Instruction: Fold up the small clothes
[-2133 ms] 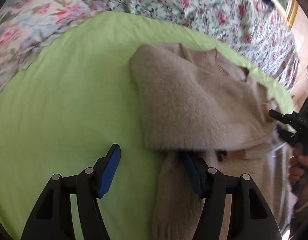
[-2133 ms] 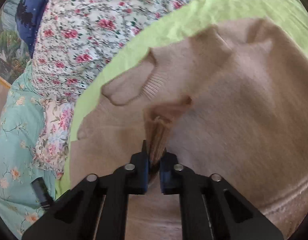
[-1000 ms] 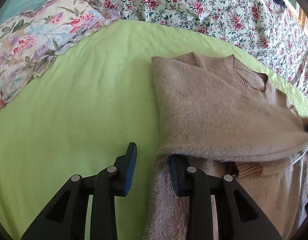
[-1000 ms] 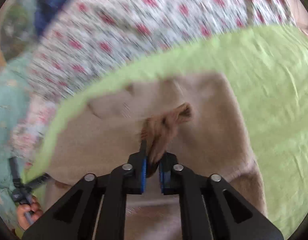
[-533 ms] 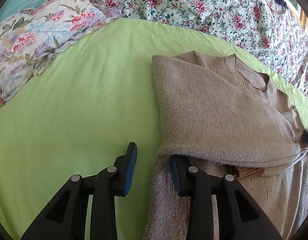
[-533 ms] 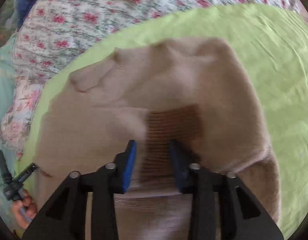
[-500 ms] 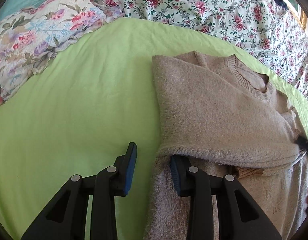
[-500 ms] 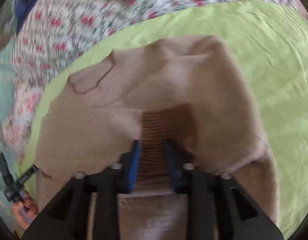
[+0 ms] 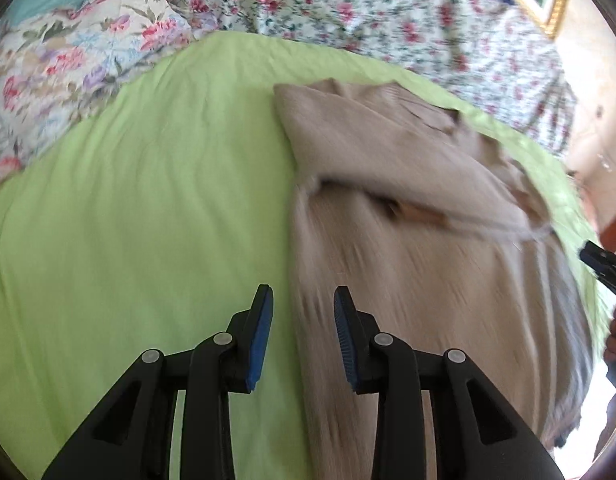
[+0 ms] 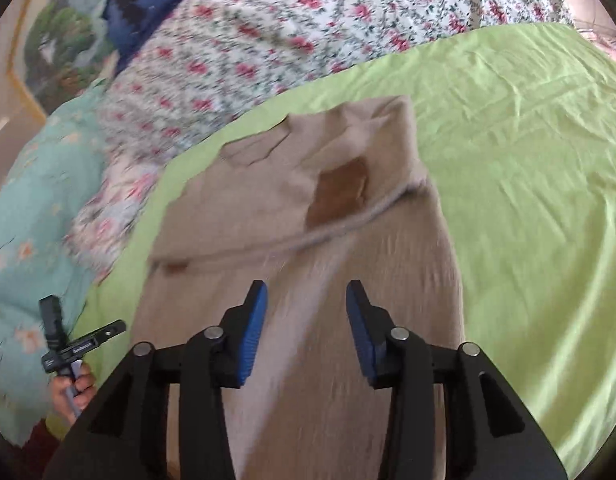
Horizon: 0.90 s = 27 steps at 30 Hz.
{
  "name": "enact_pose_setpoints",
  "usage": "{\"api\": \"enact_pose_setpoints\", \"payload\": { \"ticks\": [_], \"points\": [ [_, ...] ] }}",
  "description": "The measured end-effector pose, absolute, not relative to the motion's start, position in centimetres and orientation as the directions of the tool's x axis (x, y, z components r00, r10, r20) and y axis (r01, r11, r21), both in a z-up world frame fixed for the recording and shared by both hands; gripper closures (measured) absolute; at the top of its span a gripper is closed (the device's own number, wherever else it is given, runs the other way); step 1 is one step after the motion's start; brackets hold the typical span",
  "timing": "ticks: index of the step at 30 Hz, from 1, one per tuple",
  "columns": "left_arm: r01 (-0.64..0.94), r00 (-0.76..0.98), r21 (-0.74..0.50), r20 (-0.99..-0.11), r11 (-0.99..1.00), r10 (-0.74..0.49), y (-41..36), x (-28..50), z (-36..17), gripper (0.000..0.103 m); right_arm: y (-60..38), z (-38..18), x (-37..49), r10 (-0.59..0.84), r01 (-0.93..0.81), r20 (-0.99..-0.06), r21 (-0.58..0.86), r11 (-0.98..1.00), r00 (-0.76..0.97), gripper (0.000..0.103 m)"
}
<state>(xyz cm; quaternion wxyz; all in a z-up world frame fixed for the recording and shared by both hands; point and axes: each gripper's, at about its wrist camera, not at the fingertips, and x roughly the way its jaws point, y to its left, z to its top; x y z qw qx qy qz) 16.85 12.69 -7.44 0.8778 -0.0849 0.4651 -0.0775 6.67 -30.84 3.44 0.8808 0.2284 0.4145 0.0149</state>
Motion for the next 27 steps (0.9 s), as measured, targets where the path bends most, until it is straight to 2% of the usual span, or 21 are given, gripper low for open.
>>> {"api": "enact_pose_setpoints", "payload": {
  "ticks": [5, 9, 11, 14, 17, 20, 23, 24, 26, 27],
  "points": [
    [0.126, 0.478, -0.354, -0.797, 0.927, -0.369, 13.0, 10.0, -8.8, 0.070, -30.9, 3.5, 0.9, 0.293, 0.111, -0.706, 0.466, 0.878, 0.645, 0.057],
    [0.151, 0.422, -0.436, -0.783, 0.887, -0.457, 12.7, 5.0, -10.3, 0.067, -30.9, 3.8, -3.5, 0.350, 0.048, -0.727, 0.465, 0.884, 0.591, 0.040],
    [0.165, 0.406, -0.516, -0.741, 0.841, -0.535, 12.7, 3.0, -10.6, 0.061, -30.8, 3.3, -5.7, 0.370, 0.033, -0.756, 0.458, 0.888, 0.540, 0.040],
    [0.185, 0.362, -0.596, -0.698, 0.781, -0.618, 11.7, 1.1, -11.6, 0.060, -30.8, 2.0, -8.2, 0.401, 0.027, -0.783, 0.469, 0.883, 0.476, 0.040],
    [0.210, 0.336, -0.606, -0.692, 0.767, -0.639, 10.3, -0.1, -12.3, 0.060, -30.4, 0.1, -9.3, 0.438, 0.027, -0.790, 0.496, 0.868, 0.428, 0.040],
    [0.256, 0.294, -0.610, -0.690, 0.750, -0.661, 8.9, -0.7, -12.5, 0.060, -29.6, -1.0, -9.0, 0.515, -0.017, -0.731, 0.569, 0.822, 0.447, 0.038],
    [0.300, 0.243, -0.609, -0.696, 0.734, -0.676, 7.9, -0.9, -13.0, 0.060, -29.0, -1.2, -8.7, 0.529, -0.045, -0.713, 0.576, 0.816, 0.460, 0.038],
    [0.307, 0.236, -0.606, -0.698, 0.734, -0.675, 7.7, -1.1, -13.1, 0.060, -29.1, -1.2, -8.9, 0.533, -0.052, -0.707, 0.579, 0.814, 0.465, 0.040],
    [0.318, 0.234, -0.595, -0.705, 0.738, -0.670, 7.6, -0.8, -13.0, 0.062, -29.2, -1.4, -9.2, 0.522, -0.049, -0.712, 0.570, 0.820, 0.470, 0.056],
    [0.324, 0.232, -0.590, -0.709, 0.740, -0.666, 7.6, -0.7, -13.0, 0.063, -29.4, -1.7, -9.2, 0.496, -0.027, -0.730, 0.550, 0.835, 0.470, 0.079]
  ]
}}
